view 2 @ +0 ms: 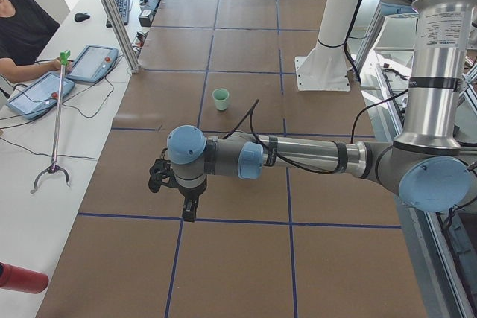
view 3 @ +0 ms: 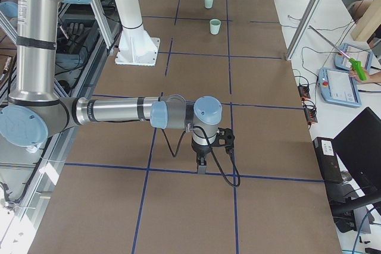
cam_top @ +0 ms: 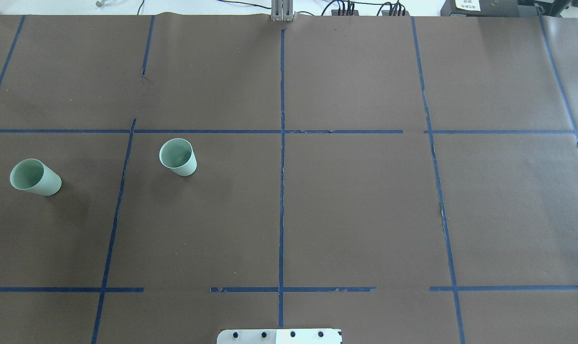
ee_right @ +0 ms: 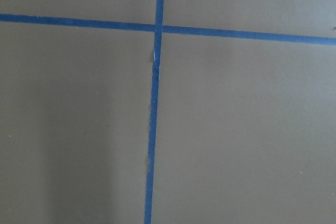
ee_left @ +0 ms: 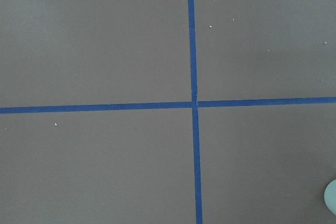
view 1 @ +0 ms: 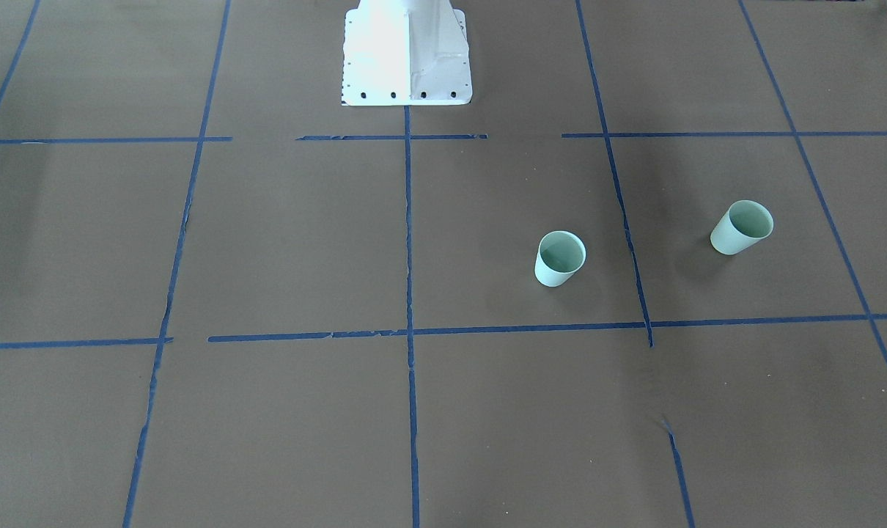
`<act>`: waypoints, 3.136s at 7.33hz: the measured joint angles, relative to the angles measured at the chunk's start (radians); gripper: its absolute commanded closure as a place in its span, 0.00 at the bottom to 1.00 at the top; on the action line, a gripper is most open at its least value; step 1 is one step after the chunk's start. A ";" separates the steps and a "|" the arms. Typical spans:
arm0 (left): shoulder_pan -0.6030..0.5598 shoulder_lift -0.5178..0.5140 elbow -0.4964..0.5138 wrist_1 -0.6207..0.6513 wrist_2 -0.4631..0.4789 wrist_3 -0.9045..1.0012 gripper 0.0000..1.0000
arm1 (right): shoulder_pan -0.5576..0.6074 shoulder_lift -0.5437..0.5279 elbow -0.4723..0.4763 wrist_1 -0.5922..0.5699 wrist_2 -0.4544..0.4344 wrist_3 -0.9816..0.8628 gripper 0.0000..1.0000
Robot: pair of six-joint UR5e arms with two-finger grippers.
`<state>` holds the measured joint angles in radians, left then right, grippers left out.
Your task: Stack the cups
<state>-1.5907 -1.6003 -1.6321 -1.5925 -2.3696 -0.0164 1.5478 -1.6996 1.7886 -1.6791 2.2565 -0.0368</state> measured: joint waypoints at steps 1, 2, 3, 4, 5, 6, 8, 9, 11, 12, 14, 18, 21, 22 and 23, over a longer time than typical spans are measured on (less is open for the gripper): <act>0.052 0.002 -0.030 -0.010 0.003 -0.071 0.00 | 0.000 0.000 0.000 0.000 0.000 0.000 0.00; 0.123 0.007 -0.070 -0.033 0.007 -0.183 0.00 | 0.000 0.000 0.000 0.000 0.000 0.000 0.00; 0.193 0.017 -0.104 -0.071 0.008 -0.309 0.00 | 0.000 0.000 0.000 -0.001 0.000 0.000 0.00; 0.258 0.041 -0.126 -0.139 0.008 -0.431 0.00 | 0.000 0.000 0.000 0.000 0.000 0.000 0.00; 0.325 0.075 -0.127 -0.261 0.009 -0.558 0.00 | 0.000 0.000 0.000 0.000 0.000 0.000 0.00; 0.387 0.099 -0.106 -0.393 0.012 -0.667 0.00 | 0.000 0.000 0.000 0.000 0.000 0.000 0.00; 0.460 0.113 -0.042 -0.545 0.015 -0.762 0.00 | 0.000 0.000 0.000 0.000 0.000 0.000 0.00; 0.484 0.114 -0.025 -0.565 0.018 -0.772 0.00 | 0.000 0.000 0.000 0.000 0.000 0.000 0.00; 0.520 0.112 -0.003 -0.574 0.032 -0.777 0.00 | 0.000 0.000 0.000 0.000 0.000 0.000 0.00; 0.533 0.107 0.008 -0.576 0.045 -0.777 0.00 | 0.000 0.000 0.000 0.000 0.000 0.000 0.00; 0.556 0.102 0.020 -0.578 0.057 -0.777 0.84 | 0.000 0.000 0.000 0.000 0.000 0.000 0.00; 0.565 0.103 0.010 -0.578 0.058 -0.783 1.00 | 0.000 0.000 0.000 0.000 0.000 0.000 0.00; 0.535 0.124 -0.125 -0.499 0.046 -0.793 1.00 | 0.000 0.000 0.000 0.000 0.000 0.001 0.00; 0.506 0.121 -0.212 -0.378 0.039 -0.782 1.00 | 0.000 0.000 0.000 0.000 0.000 0.000 0.00; 0.474 0.104 -0.299 -0.230 0.034 -0.768 1.00 | 0.000 0.000 0.001 0.000 0.000 0.000 0.00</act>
<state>-1.1166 -1.4967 -1.9314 -1.8229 -2.3351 -0.7848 1.5478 -1.6996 1.7895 -1.6789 2.2565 -0.0367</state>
